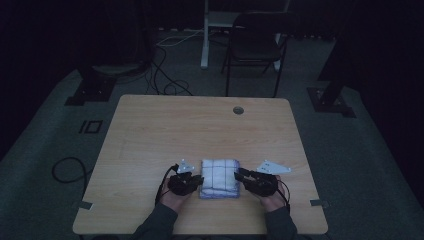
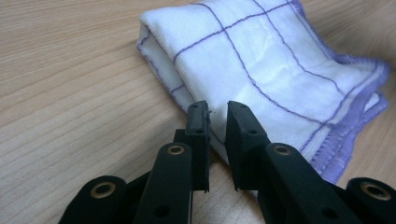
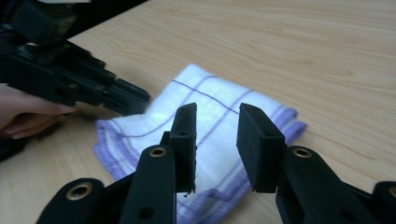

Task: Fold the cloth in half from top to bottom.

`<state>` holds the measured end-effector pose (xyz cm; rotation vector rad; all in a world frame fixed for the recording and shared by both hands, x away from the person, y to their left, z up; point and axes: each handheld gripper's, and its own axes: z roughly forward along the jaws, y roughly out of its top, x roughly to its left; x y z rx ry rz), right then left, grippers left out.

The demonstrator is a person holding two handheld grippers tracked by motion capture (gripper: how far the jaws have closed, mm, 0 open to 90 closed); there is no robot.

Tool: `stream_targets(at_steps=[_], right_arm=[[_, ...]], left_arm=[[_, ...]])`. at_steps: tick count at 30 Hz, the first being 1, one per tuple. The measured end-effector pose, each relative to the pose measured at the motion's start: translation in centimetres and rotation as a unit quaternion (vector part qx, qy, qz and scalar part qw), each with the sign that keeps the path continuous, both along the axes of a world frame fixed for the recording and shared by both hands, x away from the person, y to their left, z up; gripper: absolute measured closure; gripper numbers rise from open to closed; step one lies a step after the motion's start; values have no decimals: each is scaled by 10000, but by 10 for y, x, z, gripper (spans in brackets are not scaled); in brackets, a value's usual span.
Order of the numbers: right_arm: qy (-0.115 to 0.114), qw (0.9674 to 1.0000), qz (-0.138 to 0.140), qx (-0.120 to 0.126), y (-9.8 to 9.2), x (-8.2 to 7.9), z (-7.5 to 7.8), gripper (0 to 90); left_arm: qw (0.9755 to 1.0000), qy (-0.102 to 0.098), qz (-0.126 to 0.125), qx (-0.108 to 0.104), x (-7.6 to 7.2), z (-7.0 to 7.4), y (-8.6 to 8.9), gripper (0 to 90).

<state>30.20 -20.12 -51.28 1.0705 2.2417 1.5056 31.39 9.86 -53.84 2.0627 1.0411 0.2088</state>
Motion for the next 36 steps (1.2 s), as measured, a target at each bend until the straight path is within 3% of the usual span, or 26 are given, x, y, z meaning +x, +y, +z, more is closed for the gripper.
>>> stream_targets(at_steps=[7, 11, 14, 22, 36], right_arm=[[76, 9994, -244, -221, -3, 7, -5, 673], [139, 9980, -436, -430, -7, 13, -11, 656], [233, 9974, -518, -453, -10, 17, -15, 650], [346, 9949, -787, -535, -16, 21, -20, 631], [376, 9938, -823, -639, -16, 21, -21, 626]], left_arm=[[9999, -81, 60, 69, -2, -1, 2, 797], [9998, -121, 111, -96, -2, 1, 10, 764], [9996, -217, 151, -129, -2, 3, 17, 755], [9990, -227, 347, -143, 3, 0, 31, 717], [9984, -267, 487, -122, 3, -1, 40, 689]])
